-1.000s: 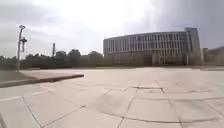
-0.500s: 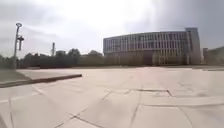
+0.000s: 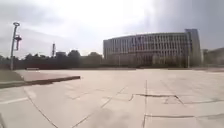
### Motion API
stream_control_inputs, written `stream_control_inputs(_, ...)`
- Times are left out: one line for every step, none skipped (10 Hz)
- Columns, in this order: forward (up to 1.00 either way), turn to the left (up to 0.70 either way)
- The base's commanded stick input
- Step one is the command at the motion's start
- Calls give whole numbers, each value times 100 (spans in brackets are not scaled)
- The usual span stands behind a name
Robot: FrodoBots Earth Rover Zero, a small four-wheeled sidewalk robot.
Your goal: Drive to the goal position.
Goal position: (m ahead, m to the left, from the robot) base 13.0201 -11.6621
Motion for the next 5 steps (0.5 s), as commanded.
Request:
stream_control_inputs(70, 0)
stream_control_inputs(70, 0)
stream_control_inputs(70, 0)
stream_control_inputs(70, 0)
stream_control_inputs(70, 0)
